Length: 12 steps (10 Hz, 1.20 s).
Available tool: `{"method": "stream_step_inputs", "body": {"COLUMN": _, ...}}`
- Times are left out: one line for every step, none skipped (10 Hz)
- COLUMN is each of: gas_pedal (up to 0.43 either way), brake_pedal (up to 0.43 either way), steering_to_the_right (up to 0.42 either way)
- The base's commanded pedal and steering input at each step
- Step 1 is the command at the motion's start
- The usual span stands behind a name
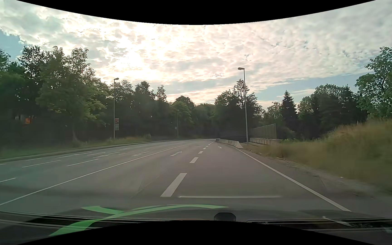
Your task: Follow the waypoints while adhering to traffic rules and regulations
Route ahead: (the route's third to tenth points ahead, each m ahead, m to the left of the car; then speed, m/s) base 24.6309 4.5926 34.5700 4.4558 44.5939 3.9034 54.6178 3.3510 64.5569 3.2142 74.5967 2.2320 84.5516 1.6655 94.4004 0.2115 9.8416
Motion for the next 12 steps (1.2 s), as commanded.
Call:
{"method": "stream_step_inputs", "body": {"gas_pedal": 0.331, "brake_pedal": 0.0, "steering_to_the_right": -0.007}}
{"method": "stream_step_inputs", "body": {"gas_pedal": 0.331, "brake_pedal": 0.0, "steering_to_the_right": -0.009}}
{"method": "stream_step_inputs", "body": {"gas_pedal": 0.339, "brake_pedal": 0.0, "steering_to_the_right": -0.014}}
{"method": "stream_step_inputs", "body": {"gas_pedal": 0.339, "brake_pedal": 0.0, "steering_to_the_right": -0.018}}
{"method": "stream_step_inputs", "body": {"gas_pedal": 0.339, "brake_pedal": 0.0, "steering_to_the_right": -0.021}}
{"method": "stream_step_inputs", "body": {"gas_pedal": 0.35, "brake_pedal": 0.0, "steering_to_the_right": -0.021}}
{"method": "stream_step_inputs", "body": {"gas_pedal": 0.35, "brake_pedal": 0.0, "steering_to_the_right": -0.021}}
{"method": "stream_step_inputs", "body": {"gas_pedal": 0.35, "brake_pedal": 0.0, "steering_to_the_right": -0.02}}
{"method": "stream_step_inputs", "body": {"gas_pedal": 0.35, "brake_pedal": 0.0, "steering_to_the_right": -0.016}}
{"method": "stream_step_inputs", "body": {"gas_pedal": 0.35, "brake_pedal": 0.0, "steering_to_the_right": -0.012}}
{"method": "stream_step_inputs", "body": {"gas_pedal": 0.35, "brake_pedal": 0.0, "steering_to_the_right": -0.011}}
{"method": "stream_step_inputs", "body": {"gas_pedal": 0.35, "brake_pedal": 0.0, "steering_to_the_right": -0.011}}
